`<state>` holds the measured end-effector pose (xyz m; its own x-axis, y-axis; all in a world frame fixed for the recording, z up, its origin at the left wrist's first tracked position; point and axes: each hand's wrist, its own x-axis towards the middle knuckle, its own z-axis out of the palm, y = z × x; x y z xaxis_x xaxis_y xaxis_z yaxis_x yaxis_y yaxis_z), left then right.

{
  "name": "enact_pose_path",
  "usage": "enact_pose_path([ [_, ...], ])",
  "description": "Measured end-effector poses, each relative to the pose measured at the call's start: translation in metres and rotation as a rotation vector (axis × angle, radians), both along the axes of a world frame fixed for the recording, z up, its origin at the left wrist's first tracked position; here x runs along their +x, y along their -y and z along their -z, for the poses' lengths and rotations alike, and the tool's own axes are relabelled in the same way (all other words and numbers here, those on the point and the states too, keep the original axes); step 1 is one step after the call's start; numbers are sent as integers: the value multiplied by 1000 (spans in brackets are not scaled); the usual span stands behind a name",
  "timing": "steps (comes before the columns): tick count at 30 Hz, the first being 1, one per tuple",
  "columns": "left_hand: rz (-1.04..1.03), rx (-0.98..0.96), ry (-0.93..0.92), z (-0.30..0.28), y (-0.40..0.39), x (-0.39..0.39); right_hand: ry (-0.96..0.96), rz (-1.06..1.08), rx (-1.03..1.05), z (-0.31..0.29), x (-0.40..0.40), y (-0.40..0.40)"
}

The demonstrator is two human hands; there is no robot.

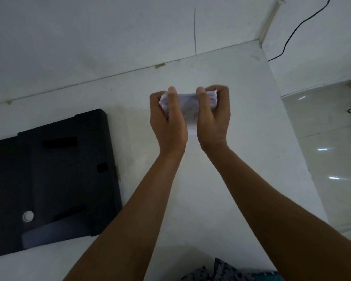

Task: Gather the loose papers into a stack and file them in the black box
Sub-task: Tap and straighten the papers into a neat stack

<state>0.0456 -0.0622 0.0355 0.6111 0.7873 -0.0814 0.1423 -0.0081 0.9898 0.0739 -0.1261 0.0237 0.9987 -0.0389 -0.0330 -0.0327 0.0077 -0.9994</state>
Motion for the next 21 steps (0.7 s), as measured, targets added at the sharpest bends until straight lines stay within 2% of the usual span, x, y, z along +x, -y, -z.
enact_pose_path([
  [6,73,-39,14,6,-5,-3,75,-165,-8,-4,-4,12],
  [11,288,34,159,13,-20,-30,127,-276,-170,17,-17,45],
  [16,514,303,-43,36,-23,-55,164,-326,-329,30,-19,50],
  [21,414,337,-95,32,-27,-43,162,-269,-322,33,-16,48],
])
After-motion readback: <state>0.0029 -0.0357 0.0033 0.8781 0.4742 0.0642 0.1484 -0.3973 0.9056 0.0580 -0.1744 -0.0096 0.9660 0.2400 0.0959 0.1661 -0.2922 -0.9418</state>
